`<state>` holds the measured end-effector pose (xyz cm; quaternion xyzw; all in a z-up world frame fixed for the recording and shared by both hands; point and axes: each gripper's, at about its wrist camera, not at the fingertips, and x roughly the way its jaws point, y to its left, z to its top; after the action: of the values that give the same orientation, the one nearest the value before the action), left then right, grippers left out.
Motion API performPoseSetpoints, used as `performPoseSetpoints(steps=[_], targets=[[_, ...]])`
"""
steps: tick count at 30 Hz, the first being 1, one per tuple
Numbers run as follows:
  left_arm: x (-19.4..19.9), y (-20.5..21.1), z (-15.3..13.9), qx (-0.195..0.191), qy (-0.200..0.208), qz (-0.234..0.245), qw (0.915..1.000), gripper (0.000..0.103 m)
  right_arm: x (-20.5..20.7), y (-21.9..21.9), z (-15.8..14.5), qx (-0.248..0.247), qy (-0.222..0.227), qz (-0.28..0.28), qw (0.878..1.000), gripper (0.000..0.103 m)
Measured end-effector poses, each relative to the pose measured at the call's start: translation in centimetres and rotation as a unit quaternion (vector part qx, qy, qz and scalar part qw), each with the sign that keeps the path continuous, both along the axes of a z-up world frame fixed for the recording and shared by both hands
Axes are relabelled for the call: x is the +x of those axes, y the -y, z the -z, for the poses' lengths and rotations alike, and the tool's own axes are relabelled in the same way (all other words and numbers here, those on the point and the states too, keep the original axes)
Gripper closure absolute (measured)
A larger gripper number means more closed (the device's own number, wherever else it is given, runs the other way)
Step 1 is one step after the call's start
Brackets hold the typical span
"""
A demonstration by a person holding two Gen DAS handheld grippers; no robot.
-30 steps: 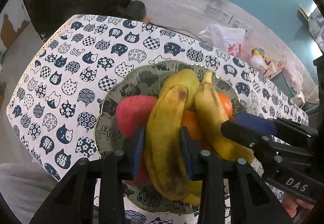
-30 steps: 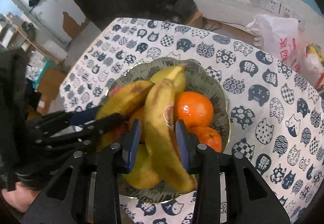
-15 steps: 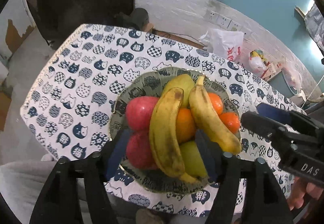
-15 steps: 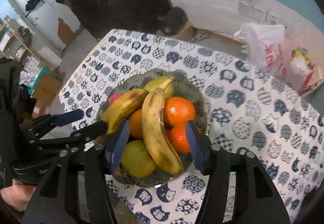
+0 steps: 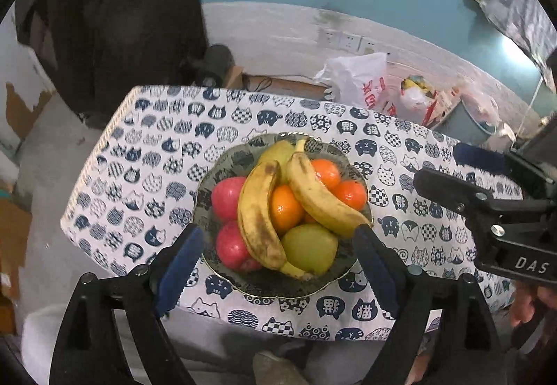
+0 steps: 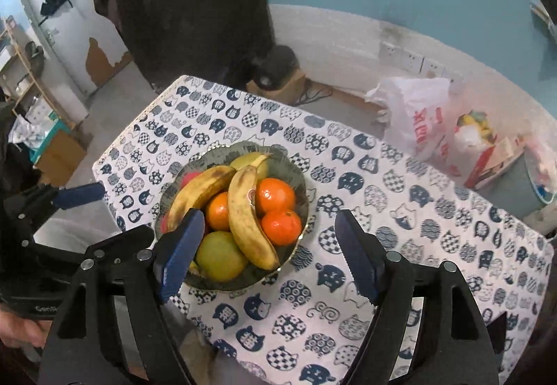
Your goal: Organize fruits
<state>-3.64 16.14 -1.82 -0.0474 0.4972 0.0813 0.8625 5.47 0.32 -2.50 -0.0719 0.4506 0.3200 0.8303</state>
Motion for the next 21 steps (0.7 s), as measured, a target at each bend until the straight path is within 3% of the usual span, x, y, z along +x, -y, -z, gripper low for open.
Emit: performPoseSetpoints(steps=[6,13,21], targets=[[-0.8,0.7,-1.8,0.006,0.017,0.006,0.9998,0.012,-1.2,0.9,-1.7,-0.003,0.012,-0.001,1.000,0.026],[-1.7,0.9,-3.6,0.020,0.041,-0.003,0.9989,0.003,-1.7,2.0,-2.7,0.000,0.021,0.005,1.000,0.025],[-1.9,1.7,-4.3,0.033,0.049,0.004,0.9982,0.003,-1.9,2.4,-2.6,-0.004,0.023,0.007,1.000,0.025]])
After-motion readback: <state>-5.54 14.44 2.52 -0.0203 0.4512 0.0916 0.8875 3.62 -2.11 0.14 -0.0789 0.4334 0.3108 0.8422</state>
